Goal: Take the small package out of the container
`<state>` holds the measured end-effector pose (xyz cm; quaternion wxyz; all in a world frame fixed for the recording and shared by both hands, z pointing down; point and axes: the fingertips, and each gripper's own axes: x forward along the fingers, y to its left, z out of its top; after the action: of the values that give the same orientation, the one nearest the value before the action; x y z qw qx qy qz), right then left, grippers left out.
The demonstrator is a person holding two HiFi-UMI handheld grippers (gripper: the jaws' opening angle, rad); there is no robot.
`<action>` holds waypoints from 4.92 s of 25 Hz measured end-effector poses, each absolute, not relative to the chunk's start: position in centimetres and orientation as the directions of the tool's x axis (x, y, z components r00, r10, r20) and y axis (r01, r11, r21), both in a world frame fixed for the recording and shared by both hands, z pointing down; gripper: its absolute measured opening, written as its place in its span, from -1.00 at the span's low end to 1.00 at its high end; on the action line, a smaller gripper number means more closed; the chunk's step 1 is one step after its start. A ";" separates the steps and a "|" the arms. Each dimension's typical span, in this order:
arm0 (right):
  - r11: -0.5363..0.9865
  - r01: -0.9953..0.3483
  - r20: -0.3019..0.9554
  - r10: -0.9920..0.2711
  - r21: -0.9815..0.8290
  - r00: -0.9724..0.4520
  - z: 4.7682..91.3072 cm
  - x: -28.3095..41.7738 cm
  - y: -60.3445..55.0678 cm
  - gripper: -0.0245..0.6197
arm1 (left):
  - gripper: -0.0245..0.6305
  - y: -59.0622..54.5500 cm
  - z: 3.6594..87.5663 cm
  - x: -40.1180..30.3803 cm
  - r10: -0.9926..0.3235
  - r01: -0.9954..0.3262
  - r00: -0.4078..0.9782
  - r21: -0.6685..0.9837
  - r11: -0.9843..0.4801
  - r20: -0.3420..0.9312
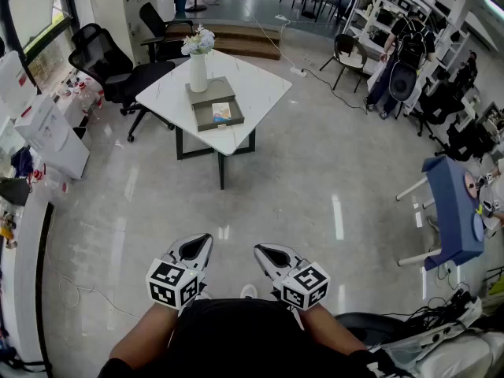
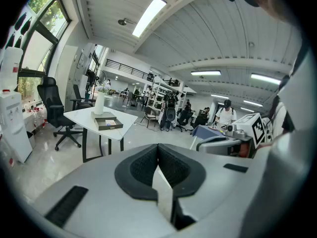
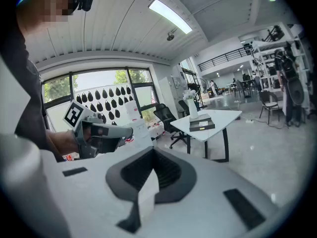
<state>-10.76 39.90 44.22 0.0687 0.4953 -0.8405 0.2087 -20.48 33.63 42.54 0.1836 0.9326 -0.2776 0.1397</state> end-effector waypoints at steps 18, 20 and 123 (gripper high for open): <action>0.414 -0.855 0.297 -0.812 -0.314 -0.502 44.3 -9.3 39.8 -0.93 | -0.92 33.8 43.7 -19.1 -0.456 -0.574 0.808 0.328 -0.750 0.373; 0.405 -0.861 0.301 -0.817 -0.309 -0.492 44.4 -8.5 39.8 -0.92 | -0.92 33.7 44.1 -18.8 -0.451 -0.577 0.810 0.369 -0.729 0.375; 0.504 -0.802 0.380 -0.707 -0.320 -0.596 47.1 3.6 -14.4 -0.92 | -0.92 -18.1 48.4 -8.4 -0.582 -0.739 0.649 0.221 -0.637 0.490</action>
<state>3.58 -14.39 47.08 0.1003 0.4380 -0.8614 0.2369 -8.40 -18.13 48.45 0.2055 0.8844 -0.3733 0.1905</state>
